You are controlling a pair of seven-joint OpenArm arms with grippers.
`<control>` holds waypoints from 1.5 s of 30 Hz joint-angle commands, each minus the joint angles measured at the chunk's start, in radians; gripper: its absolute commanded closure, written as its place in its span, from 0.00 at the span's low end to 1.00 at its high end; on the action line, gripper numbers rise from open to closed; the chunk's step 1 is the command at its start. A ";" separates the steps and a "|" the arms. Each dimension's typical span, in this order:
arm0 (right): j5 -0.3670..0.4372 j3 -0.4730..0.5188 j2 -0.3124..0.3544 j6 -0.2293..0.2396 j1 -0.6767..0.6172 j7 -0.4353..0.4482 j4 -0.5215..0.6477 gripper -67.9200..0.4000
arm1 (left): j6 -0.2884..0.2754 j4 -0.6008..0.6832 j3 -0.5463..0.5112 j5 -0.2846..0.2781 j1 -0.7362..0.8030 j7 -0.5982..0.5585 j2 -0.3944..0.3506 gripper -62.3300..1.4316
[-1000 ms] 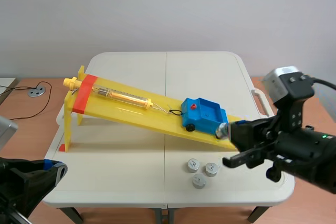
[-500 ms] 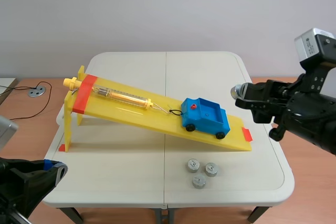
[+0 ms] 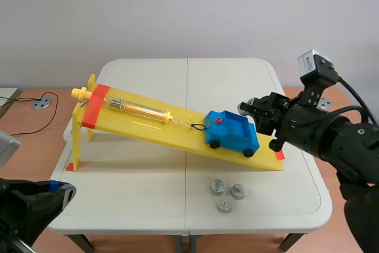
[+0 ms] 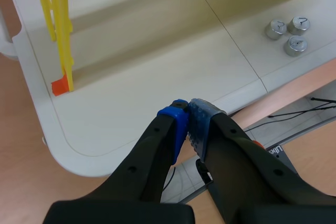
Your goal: Place the four metal weights on the blue cart on the ramp.
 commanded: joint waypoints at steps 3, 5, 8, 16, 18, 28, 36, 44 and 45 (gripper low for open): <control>0.073 -0.028 -0.006 0.023 0.126 0.130 0.030 0.98 | -0.021 0.052 -0.016 -0.075 -0.006 -0.103 0.005 0.93; 0.071 -0.028 -0.009 0.023 0.140 0.131 0.004 0.98 | -0.021 0.052 -0.016 -0.075 -0.006 -0.103 0.005 0.93; 0.070 -0.028 -0.015 0.019 0.159 0.130 -0.027 0.98 | -0.021 0.052 -0.016 -0.075 -0.006 -0.103 0.005 0.93; 0.066 -0.028 -0.016 0.008 0.208 0.132 -0.112 0.98 | -0.021 0.052 -0.016 -0.075 -0.006 -0.103 0.005 0.93; 0.062 -0.028 -0.016 0.008 0.219 0.134 -0.127 0.98 | -0.021 0.052 -0.016 -0.075 -0.006 -0.103 0.005 0.93; 0.034 -0.028 -0.016 -0.042 0.229 0.159 -0.130 0.98 | -0.021 0.052 -0.016 -0.074 -0.006 -0.103 0.005 0.93; 0.028 -0.022 -0.016 -0.031 0.229 0.168 -0.130 0.83 | -0.021 0.052 -0.016 -0.074 -0.006 -0.103 0.005 0.93; 0.032 0.058 -0.003 0.142 0.216 0.146 -0.086 0.71 | -0.021 0.052 -0.016 -0.074 -0.006 -0.103 0.005 0.93; 0.038 0.065 0.004 0.160 0.208 0.137 -0.068 0.71 | -0.021 0.052 -0.016 -0.074 -0.006 -0.103 0.005 0.93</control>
